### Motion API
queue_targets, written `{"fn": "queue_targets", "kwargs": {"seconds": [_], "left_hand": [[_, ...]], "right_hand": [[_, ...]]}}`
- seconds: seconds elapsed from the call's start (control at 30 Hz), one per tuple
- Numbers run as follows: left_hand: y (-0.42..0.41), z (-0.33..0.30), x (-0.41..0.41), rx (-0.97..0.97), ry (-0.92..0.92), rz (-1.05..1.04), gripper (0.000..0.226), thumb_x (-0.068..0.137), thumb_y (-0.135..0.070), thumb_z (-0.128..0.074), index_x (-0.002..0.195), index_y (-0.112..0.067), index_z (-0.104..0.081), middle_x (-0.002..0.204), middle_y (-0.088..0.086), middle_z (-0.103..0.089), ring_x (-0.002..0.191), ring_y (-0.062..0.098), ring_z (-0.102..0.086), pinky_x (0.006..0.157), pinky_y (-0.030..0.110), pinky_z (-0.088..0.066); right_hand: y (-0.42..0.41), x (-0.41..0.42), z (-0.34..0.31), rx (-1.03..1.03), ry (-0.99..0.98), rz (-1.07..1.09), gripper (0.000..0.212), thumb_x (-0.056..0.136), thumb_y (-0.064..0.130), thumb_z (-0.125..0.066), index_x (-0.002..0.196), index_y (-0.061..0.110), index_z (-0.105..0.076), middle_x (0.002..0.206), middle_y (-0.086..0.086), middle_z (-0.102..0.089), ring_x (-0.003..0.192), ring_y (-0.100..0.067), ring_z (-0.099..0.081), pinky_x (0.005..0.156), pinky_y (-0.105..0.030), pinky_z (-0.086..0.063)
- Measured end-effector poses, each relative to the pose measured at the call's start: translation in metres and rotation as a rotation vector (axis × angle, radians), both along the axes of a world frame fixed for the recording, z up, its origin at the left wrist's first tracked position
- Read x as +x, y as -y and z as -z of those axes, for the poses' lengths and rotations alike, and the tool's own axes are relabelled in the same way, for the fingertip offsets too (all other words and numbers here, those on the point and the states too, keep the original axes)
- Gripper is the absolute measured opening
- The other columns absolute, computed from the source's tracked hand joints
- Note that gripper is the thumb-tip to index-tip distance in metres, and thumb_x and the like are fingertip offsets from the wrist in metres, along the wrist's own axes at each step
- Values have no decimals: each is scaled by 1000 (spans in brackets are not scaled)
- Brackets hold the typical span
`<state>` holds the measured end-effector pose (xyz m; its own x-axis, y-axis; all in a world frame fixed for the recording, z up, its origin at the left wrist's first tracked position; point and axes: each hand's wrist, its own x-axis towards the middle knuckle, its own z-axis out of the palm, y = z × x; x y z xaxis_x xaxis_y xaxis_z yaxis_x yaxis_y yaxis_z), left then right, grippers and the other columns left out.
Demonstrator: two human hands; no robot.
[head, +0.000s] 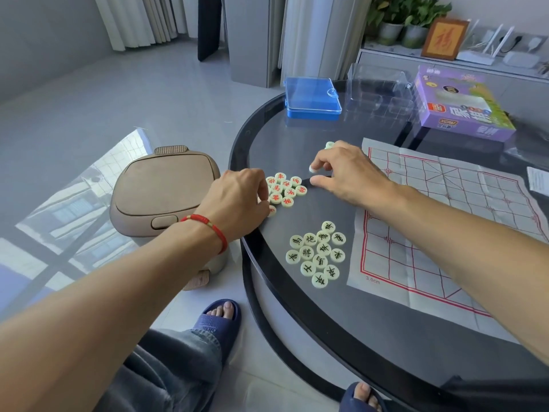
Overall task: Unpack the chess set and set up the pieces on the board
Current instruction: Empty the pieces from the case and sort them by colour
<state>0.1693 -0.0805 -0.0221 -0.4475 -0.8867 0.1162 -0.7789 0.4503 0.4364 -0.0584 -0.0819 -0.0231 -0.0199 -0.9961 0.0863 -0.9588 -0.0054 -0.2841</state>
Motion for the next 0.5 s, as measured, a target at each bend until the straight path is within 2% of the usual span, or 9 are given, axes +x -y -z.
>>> {"fn": "queue_targets", "kwargs": {"seconds": [0.07, 0.13, 0.27, 0.4, 0.5], "left_hand": [[2, 2, -2, -33, -4, -5, 10, 83, -20, -69, 85, -20, -60, 80, -2, -61, 78, 22, -59, 68, 33, -50], [4, 4, -5, -53, -12, -11, 10, 84, -19, -68, 84, -22, -58, 81, -2, -62, 78, 21, -60, 66, 31, -47], [6, 3, -11, -59, -14, -26, 8, 86, -18, -67, 85, -21, -59, 80, -3, -60, 77, 20, -58, 64, 28, -40], [4, 0, -16, -137, -75, -32, 3, 87, -17, -64, 88, -19, -62, 76, -5, -59, 75, 20, -58, 64, 30, -47], [-6, -9, -26, -127, -191, 14, 6, 88, -21, -66, 91, -18, -70, 75, -9, -62, 65, 8, -55, 58, 16, -42]], "right_hand": [[-7, -5, -3, -28, 30, -24, 18, 85, 32, -81, 94, 18, -74, 101, -3, -60, 91, -19, -59, 84, -37, -51], [-15, -7, -7, -32, 51, -46, 14, 83, 29, -83, 85, 18, -74, 91, 2, -63, 87, -16, -61, 80, -34, -52], [-25, -10, -9, -4, 85, -64, 8, 87, 24, -79, 84, 21, -73, 80, 6, -71, 81, -12, -68, 79, -33, -57], [-31, -14, -22, 61, 460, 0, 9, 90, 8, -74, 96, 13, -71, 74, -3, -76, 67, -15, -73, 70, -34, -62], [-41, -8, -34, 144, 694, -47, 10, 91, 3, -74, 100, 3, -70, 75, -10, -76, 68, -20, -72, 66, -30, -60]]}}
